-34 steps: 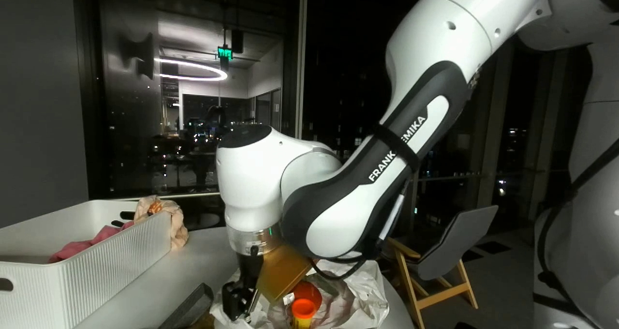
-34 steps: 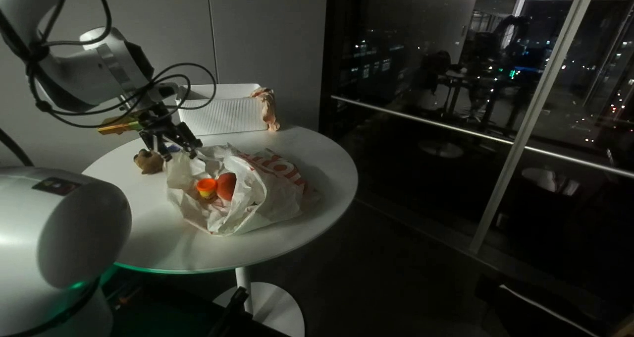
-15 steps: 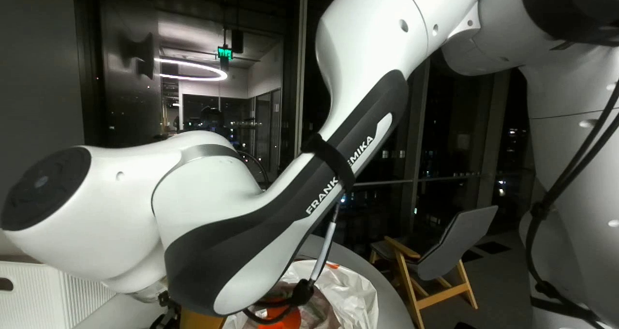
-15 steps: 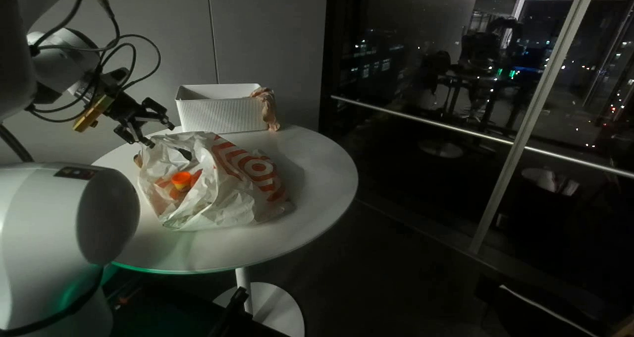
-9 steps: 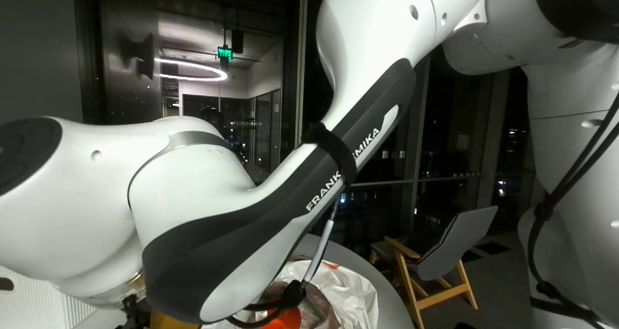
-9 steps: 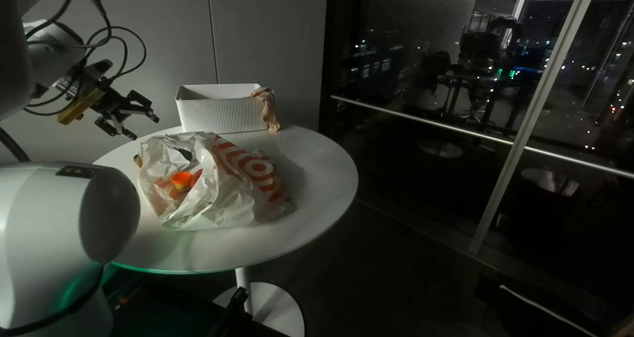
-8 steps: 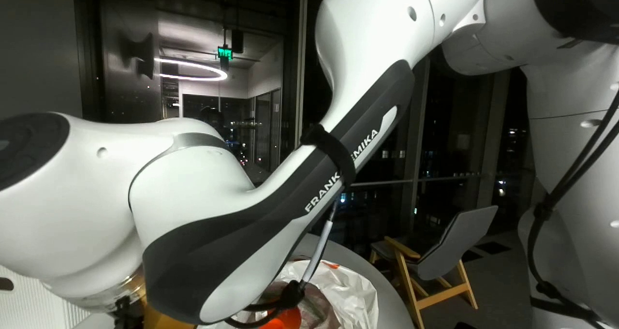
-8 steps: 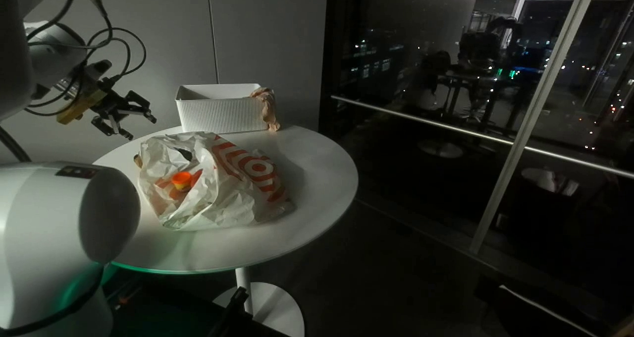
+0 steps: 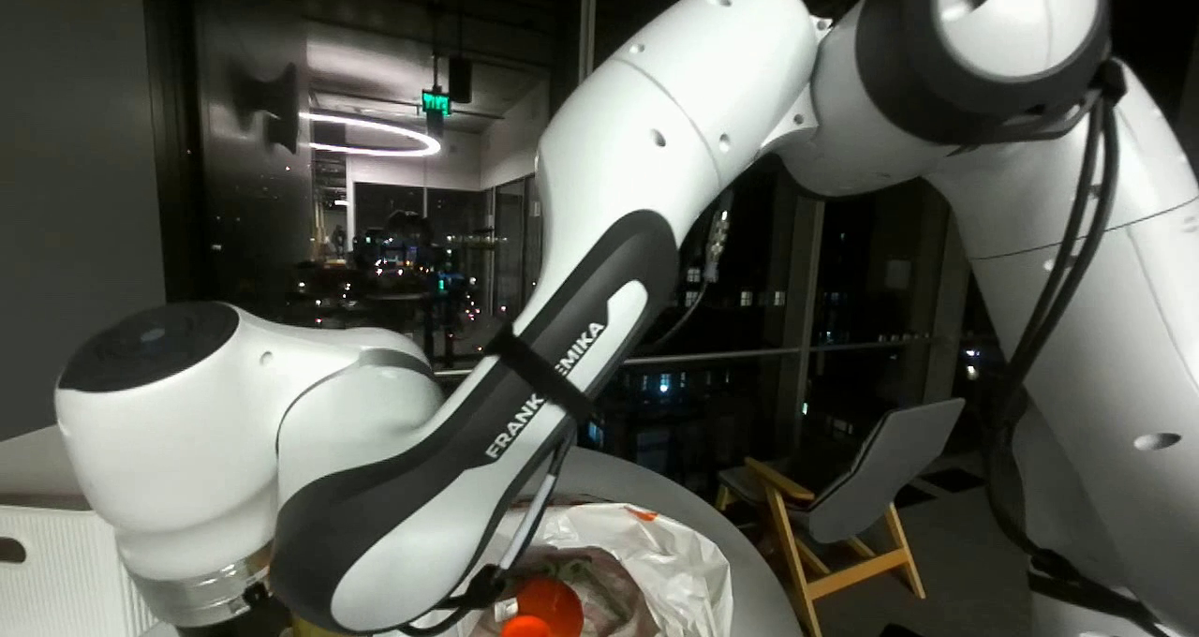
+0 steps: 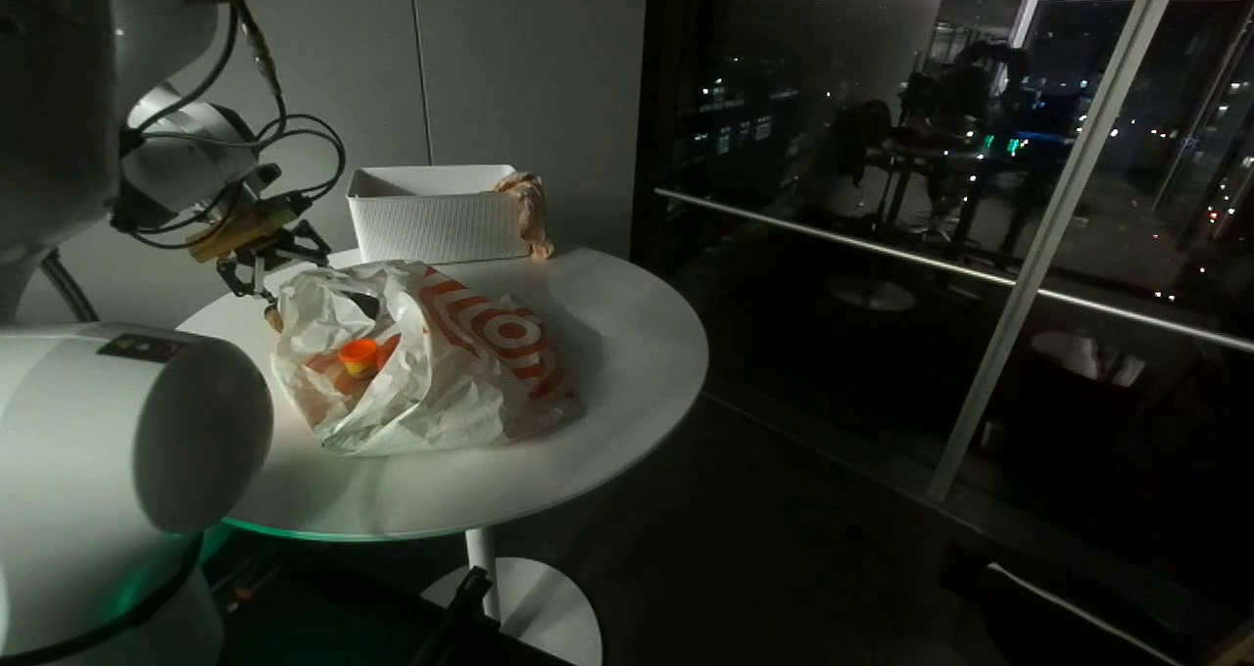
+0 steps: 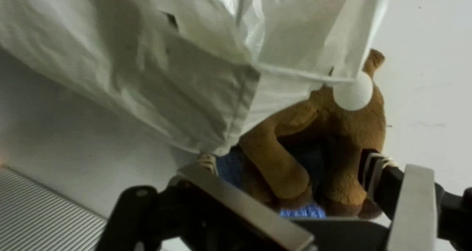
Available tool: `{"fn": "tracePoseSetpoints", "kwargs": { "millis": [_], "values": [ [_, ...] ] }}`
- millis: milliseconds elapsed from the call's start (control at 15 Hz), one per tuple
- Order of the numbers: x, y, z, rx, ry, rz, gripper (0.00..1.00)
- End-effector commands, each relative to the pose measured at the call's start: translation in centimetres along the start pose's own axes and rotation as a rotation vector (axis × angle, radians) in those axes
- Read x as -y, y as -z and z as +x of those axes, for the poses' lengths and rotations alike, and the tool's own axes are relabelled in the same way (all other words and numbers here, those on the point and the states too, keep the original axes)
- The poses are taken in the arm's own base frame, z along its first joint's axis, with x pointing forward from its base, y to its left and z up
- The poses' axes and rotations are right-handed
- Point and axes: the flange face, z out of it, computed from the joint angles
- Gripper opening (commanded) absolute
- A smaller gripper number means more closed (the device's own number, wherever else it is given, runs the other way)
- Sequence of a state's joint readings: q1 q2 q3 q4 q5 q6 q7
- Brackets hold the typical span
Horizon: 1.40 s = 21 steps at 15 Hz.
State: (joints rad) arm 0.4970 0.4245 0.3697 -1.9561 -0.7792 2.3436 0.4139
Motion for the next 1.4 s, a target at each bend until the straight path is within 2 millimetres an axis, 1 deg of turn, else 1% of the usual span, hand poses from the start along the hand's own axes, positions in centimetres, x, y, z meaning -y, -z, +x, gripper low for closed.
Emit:
{"fn": "tracePoseSetpoints", "kwargs": {
  "millis": [0,133,200,333,533,800,867,1000,1067,1267,1333],
  "values": [
    [-1.7,-4.0,1.9,0.09,0.099,0.12,1.0],
    [-2.4,-5.8,2.2,0.134,0.131,0.195,1.0],
    [-2.7,-6.3,2.4,0.152,0.144,0.222,0.82],
    [-2.9,-6.4,2.8,0.183,0.144,0.254,0.66],
    [-3.6,-4.9,3.6,0.194,0.118,0.261,0.42],
    [-3.8,-0.3,3.9,0.111,0.107,0.233,0.13],
    [-3.7,1.1,3.9,0.079,0.111,0.226,0.09],
    [-3.6,3.9,3.9,0.015,0.101,0.196,0.06],
    [-3.6,5.5,3.8,-0.019,0.092,0.172,0.09],
    [-3.6,10.3,2.8,-0.131,0.033,0.103,0.1],
    [-3.9,11.9,2.1,-0.164,-0.005,0.08,0.1]
  ]
}}
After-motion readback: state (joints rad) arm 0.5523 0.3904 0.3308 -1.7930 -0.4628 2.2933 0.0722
